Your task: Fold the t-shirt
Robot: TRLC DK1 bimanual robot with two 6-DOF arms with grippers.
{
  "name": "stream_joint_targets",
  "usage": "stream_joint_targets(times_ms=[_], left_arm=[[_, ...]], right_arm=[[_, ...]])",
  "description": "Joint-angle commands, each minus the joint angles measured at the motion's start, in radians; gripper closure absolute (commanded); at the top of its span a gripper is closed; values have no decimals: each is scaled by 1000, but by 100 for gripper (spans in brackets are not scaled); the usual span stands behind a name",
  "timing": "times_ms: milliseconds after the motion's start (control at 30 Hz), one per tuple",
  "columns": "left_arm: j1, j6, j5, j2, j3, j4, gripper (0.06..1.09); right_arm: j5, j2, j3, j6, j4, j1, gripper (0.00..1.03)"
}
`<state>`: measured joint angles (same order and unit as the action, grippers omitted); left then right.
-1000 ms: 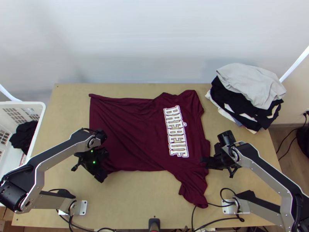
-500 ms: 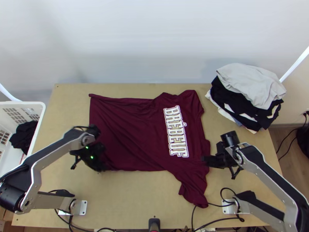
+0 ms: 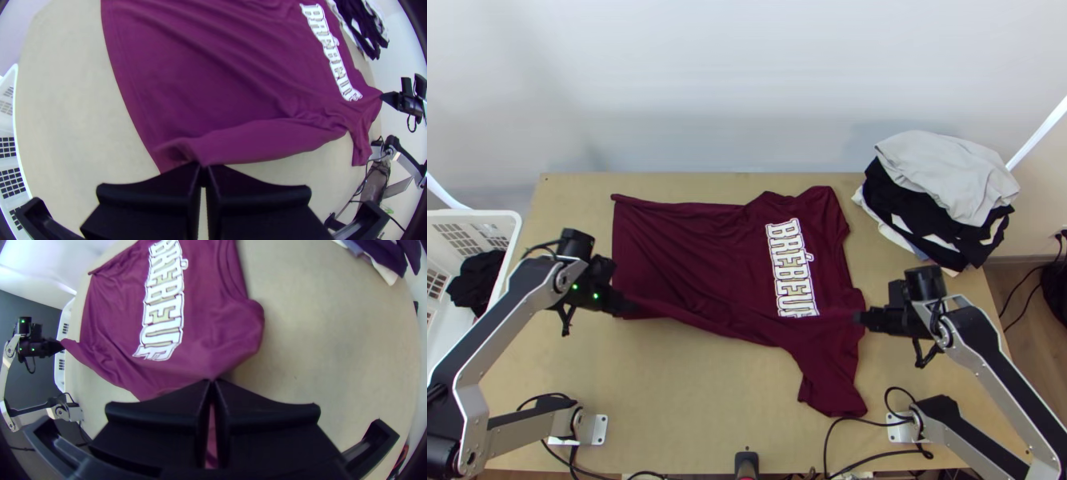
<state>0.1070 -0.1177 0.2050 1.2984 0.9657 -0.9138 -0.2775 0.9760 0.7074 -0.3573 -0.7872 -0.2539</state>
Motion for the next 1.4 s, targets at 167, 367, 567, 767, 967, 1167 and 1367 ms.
stream_joint_targets(times_ms=[167,367,567,767,967,1167,1367], left_arm=[[-27,73,-76,-122,226,130,105],[-105,113,-95,-111,384,194,105],[-132,127,-171,-44,535,237,105],[-155,139,-210,62,732,268,105],[-153,162,-260,133,915,392,105],[-142,178,-358,137,1013,579,105],[-142,182,-408,50,1044,650,105]], right_arm=[[4,86,376,11,8,7,100],[6,211,658,17,20,35,100],[4,378,931,23,20,59,100],[9,553,1202,61,20,79,100],[116,708,1558,179,121,81,100],[207,698,1609,236,448,82,100],[230,555,1604,231,528,82,100]])
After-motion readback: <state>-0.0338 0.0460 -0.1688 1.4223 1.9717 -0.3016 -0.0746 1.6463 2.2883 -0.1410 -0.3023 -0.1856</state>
